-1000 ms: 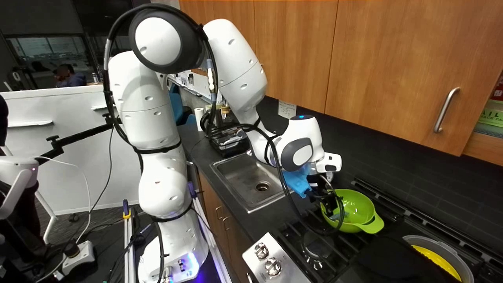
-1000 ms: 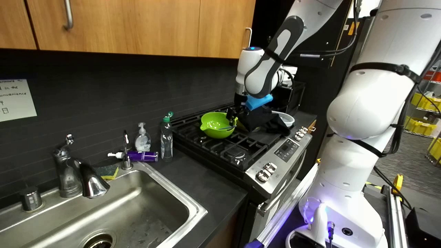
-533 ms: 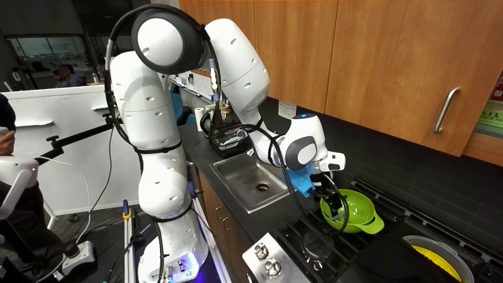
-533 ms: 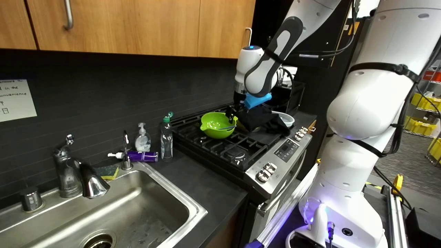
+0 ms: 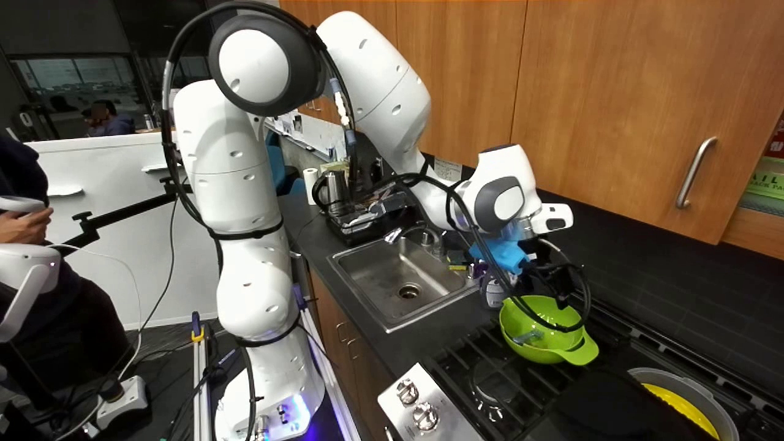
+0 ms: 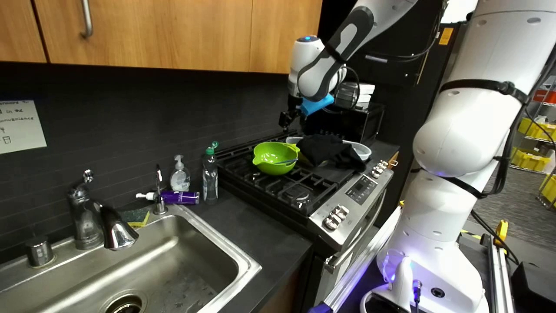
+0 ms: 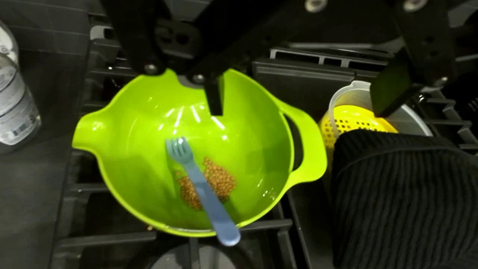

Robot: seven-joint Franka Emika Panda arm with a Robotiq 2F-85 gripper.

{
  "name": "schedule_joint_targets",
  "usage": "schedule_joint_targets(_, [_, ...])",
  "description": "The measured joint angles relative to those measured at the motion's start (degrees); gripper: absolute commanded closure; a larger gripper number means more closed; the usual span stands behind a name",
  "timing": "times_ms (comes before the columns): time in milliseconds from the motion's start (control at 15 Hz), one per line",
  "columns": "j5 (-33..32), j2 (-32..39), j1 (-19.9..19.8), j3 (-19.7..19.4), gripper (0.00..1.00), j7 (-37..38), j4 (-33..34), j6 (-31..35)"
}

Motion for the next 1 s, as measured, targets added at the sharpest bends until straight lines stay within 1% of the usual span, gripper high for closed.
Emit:
schedule_joint_targets(133, [1.21, 0.87, 0.0, -0.16, 0.0, -1.96, 3.99, -4.28])
schedule_joint_targets(400, [5.57, 3.6, 0.08, -0.22, 0.0, -4.75, 10.1, -11.45])
schedule_joint_targets(667, [10.51, 5.21, 0.19, -0.25, 0.0, -5.46, 13.04, -18.09])
schedule_joint_targets(1000, [13.34, 6.44, 0.24, -0.43, 0.0, -5.4, 16.21, -26.77])
